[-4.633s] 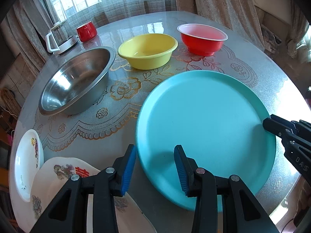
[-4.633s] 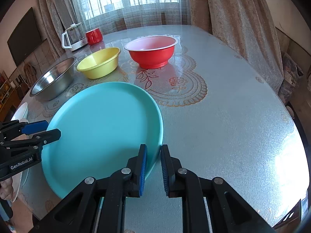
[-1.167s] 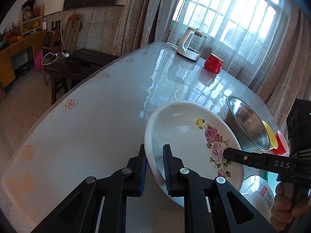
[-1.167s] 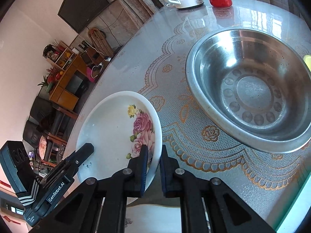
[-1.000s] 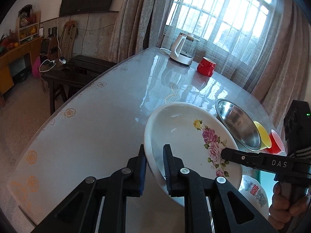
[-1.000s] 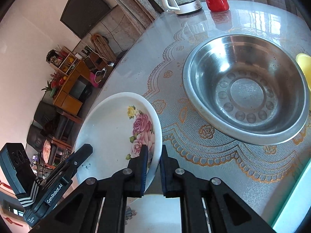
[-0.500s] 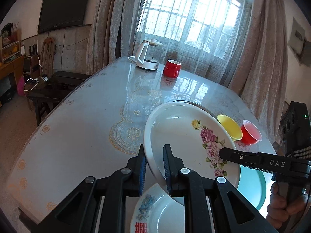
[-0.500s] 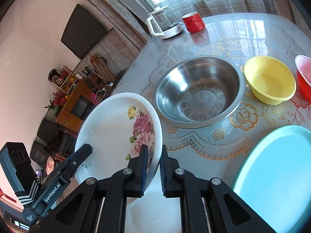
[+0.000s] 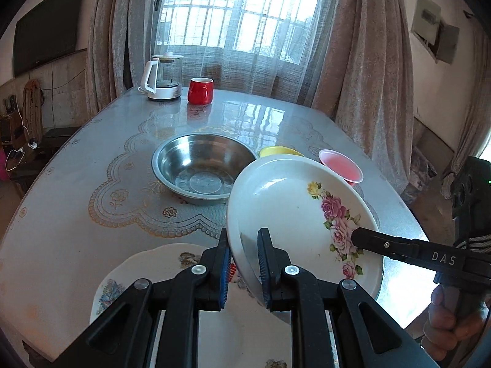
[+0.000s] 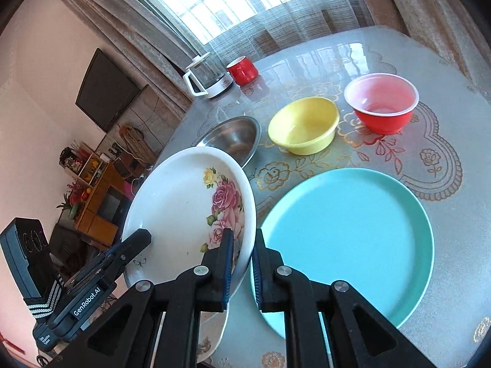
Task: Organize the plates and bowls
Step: 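Carry the rose-print plate over the teal plate and lower it on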
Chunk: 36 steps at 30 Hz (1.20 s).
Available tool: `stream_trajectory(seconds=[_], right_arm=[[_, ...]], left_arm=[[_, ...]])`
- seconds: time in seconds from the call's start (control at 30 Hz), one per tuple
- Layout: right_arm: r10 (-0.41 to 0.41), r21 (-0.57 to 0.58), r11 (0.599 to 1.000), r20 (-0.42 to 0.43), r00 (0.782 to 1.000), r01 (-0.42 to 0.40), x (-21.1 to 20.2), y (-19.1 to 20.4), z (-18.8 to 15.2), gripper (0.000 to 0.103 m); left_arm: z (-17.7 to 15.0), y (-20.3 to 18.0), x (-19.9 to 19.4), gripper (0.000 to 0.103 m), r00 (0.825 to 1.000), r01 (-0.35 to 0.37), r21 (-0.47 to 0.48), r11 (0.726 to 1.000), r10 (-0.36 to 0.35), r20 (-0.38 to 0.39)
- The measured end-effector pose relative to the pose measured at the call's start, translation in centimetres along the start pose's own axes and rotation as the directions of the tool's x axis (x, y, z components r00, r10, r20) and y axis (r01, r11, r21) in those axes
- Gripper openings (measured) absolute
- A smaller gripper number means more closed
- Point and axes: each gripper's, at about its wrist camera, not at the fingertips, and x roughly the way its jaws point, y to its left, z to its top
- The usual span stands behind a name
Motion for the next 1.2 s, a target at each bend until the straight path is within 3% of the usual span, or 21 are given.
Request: stream_trajectory(seconds=[0.4,0.7,1.0,1.2], right_arm=[[-0.059,0.128,0.990,0.034,0.998,0.055,-3.7,-6.2,-2.4,0.012],[-0.092,0.187,0.979,0.026,0.995,0.085,-4.1,-9.4,-3.9,0.012],[-0.143,0.172,0.976,0.025,0.989,0.136,-4.0,-10.4,-4.1,0.012],[-0.134,0.147,0.980,-0.004,0.991,0.133,-2.3,-9.9,-3.7,0.012]], left_arm=[[-1.4,-6.6,2.7,0.017,0.996,0.062,0.101,0.993,-0.054,-0.077],[-2.4,-8.9,4.8,0.017,0.989,0.082,0.128,0.988,-0.064,-0.134],[-3.0,-9.4,6.7,0.017,0.981,0.090,0.118,0.989,-0.068,-0.180],[-2.7,-8.0,7.5,0.017,0.980,0.061,0.099,0.993,-0.040,-0.197]])
